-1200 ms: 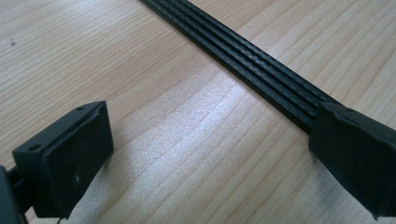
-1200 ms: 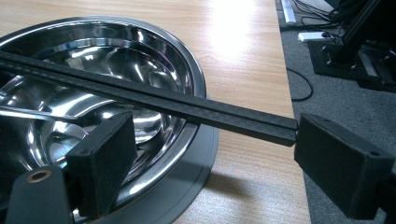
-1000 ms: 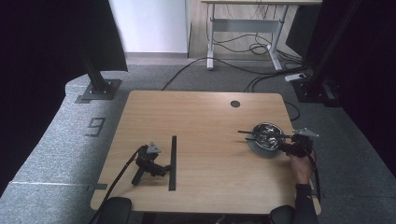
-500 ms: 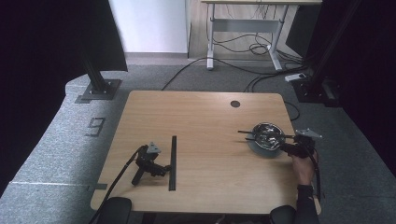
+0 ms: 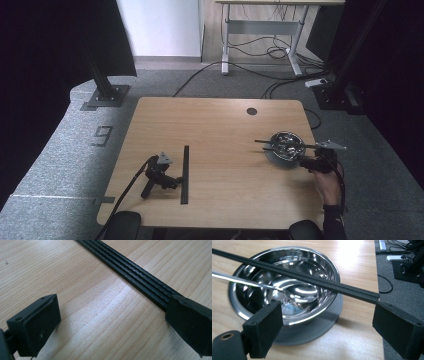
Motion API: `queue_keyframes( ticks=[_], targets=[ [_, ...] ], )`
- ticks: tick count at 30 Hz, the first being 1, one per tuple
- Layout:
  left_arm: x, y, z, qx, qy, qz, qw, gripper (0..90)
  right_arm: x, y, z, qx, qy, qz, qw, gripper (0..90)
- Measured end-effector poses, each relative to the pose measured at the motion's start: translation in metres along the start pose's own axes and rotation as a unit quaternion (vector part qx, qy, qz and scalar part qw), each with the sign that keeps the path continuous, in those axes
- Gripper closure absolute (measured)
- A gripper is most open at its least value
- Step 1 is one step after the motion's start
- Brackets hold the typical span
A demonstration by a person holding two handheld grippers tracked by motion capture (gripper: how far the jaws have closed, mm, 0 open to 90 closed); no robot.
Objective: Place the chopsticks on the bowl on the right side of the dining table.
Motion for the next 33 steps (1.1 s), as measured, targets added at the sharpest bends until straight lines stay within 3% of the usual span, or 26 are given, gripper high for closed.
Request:
queue_keyframes(
  ticks=[15,28,33],
  targets=[
    [0.000,0.000,0.000,0.000,0.000,0.000,1.0000,0.0,-0.017,0.042,0.008,-0.015,0.006,-0.026,0.9995,6.1],
    [0.000,0.000,0.000,0.001,0.001,0.000,1.0000,0.0,-0.059,0.069,0.001,-0.033,0.048,-0.056,0.9967,5.6],
    [0.000,0.000,0.000,0.001,0.001,0.000,1.0000,0.0,-0.079,0.073,-0.004,-0.031,0.057,-0.081,0.9946,5.7]
  ],
)
Point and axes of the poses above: each handheld gripper's, and its own axes: y roughly backward along the jaws, z roughly out of its underside, x roughly to its right, the point moved 7 cm from there along -y, roughly forward along the jaws, and after that the axes turned 5 degrees about -z, right-handed, at the moved point
